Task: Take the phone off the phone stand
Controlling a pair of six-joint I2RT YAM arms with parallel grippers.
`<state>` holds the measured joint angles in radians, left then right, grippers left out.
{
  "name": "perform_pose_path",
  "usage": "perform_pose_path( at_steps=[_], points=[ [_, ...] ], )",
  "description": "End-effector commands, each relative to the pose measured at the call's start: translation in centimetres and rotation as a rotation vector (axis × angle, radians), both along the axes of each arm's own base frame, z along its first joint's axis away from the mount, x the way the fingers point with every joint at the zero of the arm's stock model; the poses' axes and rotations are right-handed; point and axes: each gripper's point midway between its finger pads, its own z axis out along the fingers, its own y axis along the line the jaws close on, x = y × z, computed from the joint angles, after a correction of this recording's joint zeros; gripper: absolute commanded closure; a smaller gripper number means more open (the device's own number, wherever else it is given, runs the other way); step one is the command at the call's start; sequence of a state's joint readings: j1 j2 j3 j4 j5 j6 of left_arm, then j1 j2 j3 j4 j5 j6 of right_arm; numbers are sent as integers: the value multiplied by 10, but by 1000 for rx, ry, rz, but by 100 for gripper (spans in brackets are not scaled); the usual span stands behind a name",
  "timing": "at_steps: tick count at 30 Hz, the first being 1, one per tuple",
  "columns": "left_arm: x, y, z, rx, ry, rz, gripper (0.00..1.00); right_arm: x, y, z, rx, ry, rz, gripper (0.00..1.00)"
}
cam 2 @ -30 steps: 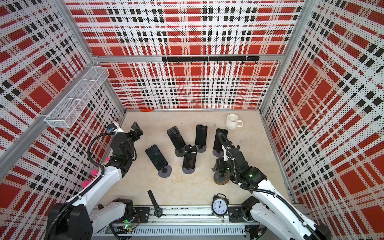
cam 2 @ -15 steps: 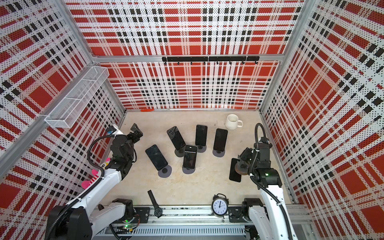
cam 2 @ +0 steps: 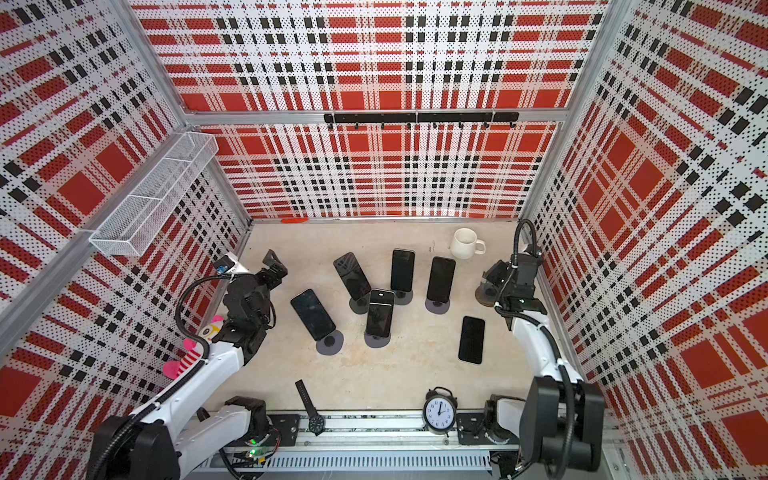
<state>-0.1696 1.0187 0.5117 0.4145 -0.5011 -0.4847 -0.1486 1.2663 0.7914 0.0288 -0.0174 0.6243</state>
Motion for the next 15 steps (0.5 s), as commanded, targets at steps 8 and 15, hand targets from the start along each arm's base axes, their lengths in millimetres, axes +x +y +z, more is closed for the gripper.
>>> perform_pose_path(
  at_steps=[8,15],
  points=[
    [-5,0,0,24,-7,12,2,77,-33,73,-51,-308,26,100],
    [-6,-3,-1,26,11,2,2,112,-63,55,-69,-308,34,100]
  ],
)
